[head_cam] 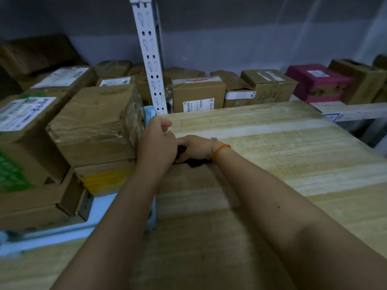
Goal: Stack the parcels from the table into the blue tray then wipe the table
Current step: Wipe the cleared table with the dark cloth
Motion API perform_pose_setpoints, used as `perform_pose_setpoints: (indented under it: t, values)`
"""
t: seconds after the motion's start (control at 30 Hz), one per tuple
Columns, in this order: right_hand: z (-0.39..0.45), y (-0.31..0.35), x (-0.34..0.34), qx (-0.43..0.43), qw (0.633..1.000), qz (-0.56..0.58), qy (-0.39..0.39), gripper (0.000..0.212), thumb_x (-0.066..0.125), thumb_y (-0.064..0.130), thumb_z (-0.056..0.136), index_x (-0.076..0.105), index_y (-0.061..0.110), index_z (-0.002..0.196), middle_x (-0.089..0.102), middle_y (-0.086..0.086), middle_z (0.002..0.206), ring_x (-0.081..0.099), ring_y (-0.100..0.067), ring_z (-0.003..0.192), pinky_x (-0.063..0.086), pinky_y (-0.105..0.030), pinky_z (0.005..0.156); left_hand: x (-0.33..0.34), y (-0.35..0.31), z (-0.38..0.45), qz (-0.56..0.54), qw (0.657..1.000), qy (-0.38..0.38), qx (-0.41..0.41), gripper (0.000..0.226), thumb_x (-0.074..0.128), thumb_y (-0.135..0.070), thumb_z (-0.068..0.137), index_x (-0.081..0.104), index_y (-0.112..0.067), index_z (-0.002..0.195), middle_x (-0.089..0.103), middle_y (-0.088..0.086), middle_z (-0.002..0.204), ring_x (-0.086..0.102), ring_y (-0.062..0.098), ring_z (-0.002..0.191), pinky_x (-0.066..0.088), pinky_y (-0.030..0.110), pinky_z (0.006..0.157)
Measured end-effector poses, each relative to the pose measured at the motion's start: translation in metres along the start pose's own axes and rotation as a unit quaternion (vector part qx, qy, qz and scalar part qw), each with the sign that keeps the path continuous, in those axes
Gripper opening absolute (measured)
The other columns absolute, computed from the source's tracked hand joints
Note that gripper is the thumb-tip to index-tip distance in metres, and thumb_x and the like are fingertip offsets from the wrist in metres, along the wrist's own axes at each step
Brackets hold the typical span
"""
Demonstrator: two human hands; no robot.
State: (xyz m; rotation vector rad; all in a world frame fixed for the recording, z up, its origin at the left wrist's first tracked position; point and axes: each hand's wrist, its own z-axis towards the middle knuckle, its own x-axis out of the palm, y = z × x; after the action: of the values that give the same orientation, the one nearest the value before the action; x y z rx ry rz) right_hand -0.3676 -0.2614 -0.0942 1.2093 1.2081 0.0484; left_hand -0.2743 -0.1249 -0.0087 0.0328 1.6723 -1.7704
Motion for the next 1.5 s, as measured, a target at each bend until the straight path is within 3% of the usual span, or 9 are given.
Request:
perform_pose_setpoints:
  t: [0.33,0.5,0.67,0.77,0.87,1.0,1.13,1.23,1.5]
  values:
    - [-0.117,0.033,0.046,0.001,0.996,0.065,0.058,0.049,0.071,0.002,0.08,0.066,0.023,0.123,0.068,-0.008,0.124,0.063,-0.026,0.115,0.047,-0.052,0.104,-0.011,0.005,-0.052,-0.052,0.999,0.004,-0.003,0.024,0.043,-0.003,0.094,0.058,-0.017,0.107,0.059,0.007,0.12,0.055,0.024,0.108,0.045,0.032,0.087]
    - [-0.173,0.043,0.062,0.013,0.996,0.065,0.066,0.048,0.066,-0.008,0.084,0.063,0.011,0.128,0.068,-0.006,0.115,0.06,-0.01,0.103,0.048,-0.028,0.097,-0.019,0.005,-0.076,-0.068,0.997,0.022,-0.011,0.03,0.041,0.0,0.092,0.058,-0.014,0.112,0.059,0.008,0.12,0.055,0.025,0.11,0.044,0.03,0.085]
    - [-0.212,0.046,0.076,0.017,0.994,0.089,0.06,0.043,0.063,-0.012,0.083,0.065,0.008,0.122,0.067,-0.002,0.108,0.061,-0.01,0.099,0.048,-0.026,0.092,-0.023,0.002,-0.095,-0.072,0.997,0.034,-0.015,0.028,0.039,-0.003,0.092,0.056,-0.021,0.105,0.058,0.007,0.121,0.056,0.026,0.111,0.05,0.041,0.095]
    - [-0.224,0.046,0.077,0.004,0.986,0.164,-0.012,0.039,0.059,-0.016,0.084,0.064,0.003,0.117,0.067,-0.003,0.1,0.064,-0.008,0.089,0.051,-0.023,0.085,-0.022,0.0,-0.104,-0.076,0.996,0.042,-0.016,0.027,0.039,-0.004,0.091,0.055,-0.025,0.098,0.058,0.006,0.12,0.057,0.026,0.11,0.05,0.043,0.095]
    - [-0.237,0.049,0.06,0.047,0.937,0.268,-0.221,0.037,0.057,-0.015,0.085,0.064,0.002,0.117,0.066,-0.007,0.097,0.063,-0.014,0.083,0.052,-0.013,0.068,-0.021,0.001,-0.111,-0.082,0.995,0.057,-0.016,0.03,0.039,-0.004,0.09,0.053,-0.03,0.087,0.059,0.006,0.12,0.057,0.028,0.11,0.05,0.044,0.096]
    - [-0.258,0.028,0.021,0.225,0.85,0.149,-0.453,0.032,0.06,0.004,0.09,0.063,0.009,0.122,0.065,-0.011,0.107,0.059,-0.023,0.089,0.047,-0.025,0.061,-0.022,0.002,-0.117,-0.088,0.994,0.067,-0.016,0.028,0.039,-0.005,0.091,0.057,-0.026,0.097,0.059,0.007,0.12,0.058,0.028,0.109,0.05,0.043,0.096]
    - [-0.272,0.001,0.017,0.42,0.832,-0.031,-0.361,0.035,0.058,0.028,0.089,0.056,0.013,0.12,0.063,-0.014,0.117,0.058,-0.037,0.107,0.049,-0.038,0.084,-0.017,0.001,-0.12,-0.091,0.993,0.076,-0.014,0.026,0.041,-0.006,0.093,0.058,-0.023,0.101,0.059,0.006,0.12,0.058,0.026,0.108,0.05,0.043,0.096]
    - [-0.263,0.001,0.041,0.417,0.832,-0.108,-0.349,0.041,0.053,0.021,0.091,0.049,0.009,0.13,0.052,-0.015,0.132,0.05,-0.041,0.118,0.043,-0.042,0.097,-0.012,0.001,-0.123,-0.094,0.992,0.082,-0.011,0.024,0.042,-0.008,0.094,0.059,-0.024,0.101,0.059,0.005,0.119,0.057,0.026,0.109,0.049,0.045,0.097]
    - [-0.238,0.052,0.099,0.303,0.885,-0.161,-0.314,0.041,0.055,0.025,0.091,0.048,0.011,0.129,0.05,-0.013,0.13,0.053,-0.04,0.113,0.042,-0.04,0.094,-0.009,0.01,-0.124,-0.089,0.992,0.079,-0.027,0.027,0.042,-0.005,0.092,0.059,-0.021,0.105,0.059,0.004,0.12,0.057,0.025,0.11,0.048,0.042,0.098]
